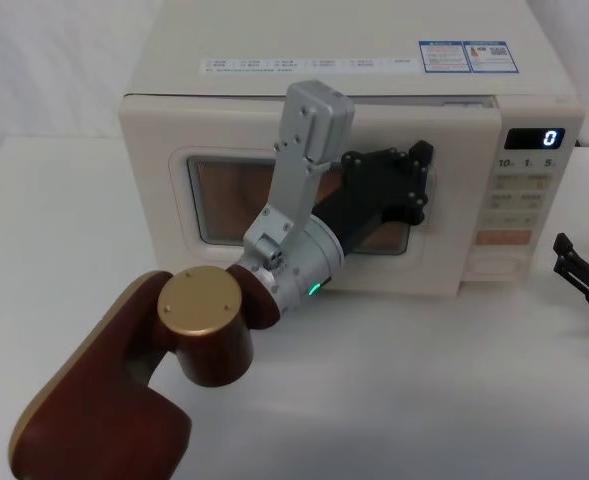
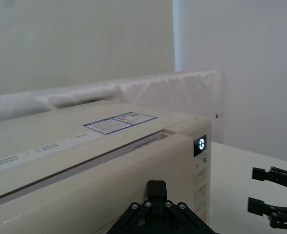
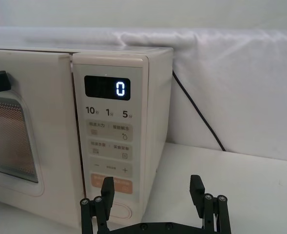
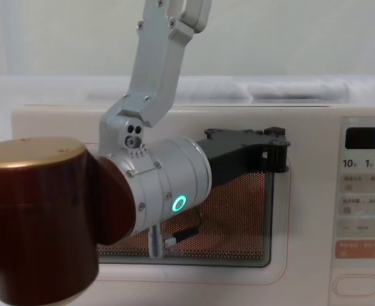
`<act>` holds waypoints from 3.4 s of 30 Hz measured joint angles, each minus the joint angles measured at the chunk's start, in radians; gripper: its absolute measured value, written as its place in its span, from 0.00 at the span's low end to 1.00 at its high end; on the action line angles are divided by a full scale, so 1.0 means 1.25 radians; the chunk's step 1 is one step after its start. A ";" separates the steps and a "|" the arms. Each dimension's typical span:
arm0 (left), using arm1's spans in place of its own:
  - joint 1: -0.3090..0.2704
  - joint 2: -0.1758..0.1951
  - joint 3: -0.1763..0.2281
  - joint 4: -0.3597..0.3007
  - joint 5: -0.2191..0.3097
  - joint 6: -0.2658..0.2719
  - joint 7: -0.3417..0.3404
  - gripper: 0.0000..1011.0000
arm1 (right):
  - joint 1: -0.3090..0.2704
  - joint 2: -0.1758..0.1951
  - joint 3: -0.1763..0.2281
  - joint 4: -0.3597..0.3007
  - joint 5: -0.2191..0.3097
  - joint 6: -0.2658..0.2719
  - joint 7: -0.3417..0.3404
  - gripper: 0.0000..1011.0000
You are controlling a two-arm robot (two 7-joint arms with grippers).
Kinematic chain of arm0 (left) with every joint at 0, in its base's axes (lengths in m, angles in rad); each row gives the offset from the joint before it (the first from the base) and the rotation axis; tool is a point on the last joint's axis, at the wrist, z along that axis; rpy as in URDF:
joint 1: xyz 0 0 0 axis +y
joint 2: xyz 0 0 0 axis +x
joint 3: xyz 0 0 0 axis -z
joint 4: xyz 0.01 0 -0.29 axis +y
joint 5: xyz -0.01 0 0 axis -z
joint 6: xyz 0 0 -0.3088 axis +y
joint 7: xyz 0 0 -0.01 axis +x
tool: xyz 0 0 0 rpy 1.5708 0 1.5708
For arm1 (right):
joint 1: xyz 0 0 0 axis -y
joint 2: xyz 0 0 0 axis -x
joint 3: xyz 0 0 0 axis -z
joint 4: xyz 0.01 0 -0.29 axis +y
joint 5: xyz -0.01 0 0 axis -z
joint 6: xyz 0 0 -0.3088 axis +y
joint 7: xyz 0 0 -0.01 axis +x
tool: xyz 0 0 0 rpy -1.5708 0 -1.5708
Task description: Press the button to open the microwave door with one hand; close the microwave door with the other hand.
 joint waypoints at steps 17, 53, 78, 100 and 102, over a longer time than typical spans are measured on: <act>0.002 -0.060 -0.038 0.015 0.060 0.020 0.059 0.00 | 0.000 0.000 0.000 0.000 0.000 0.000 0.000 0.99; 0.264 0.076 -0.124 -0.186 -0.021 -0.048 0.036 0.00 | 0.000 0.000 0.000 0.000 0.000 0.000 0.000 0.99; 0.445 0.050 -0.324 -0.195 0.039 -0.124 0.174 0.00 | 0.000 0.000 0.000 0.000 0.000 0.000 0.000 0.99; 0.432 0.011 -0.408 -0.118 0.042 -0.113 0.175 0.00 | 0.000 0.000 0.000 0.000 0.000 0.000 0.000 0.99; 0.430 0.006 -0.414 -0.114 0.040 -0.102 0.173 0.00 | 0.000 0.000 0.000 0.000 0.000 0.000 0.000 0.99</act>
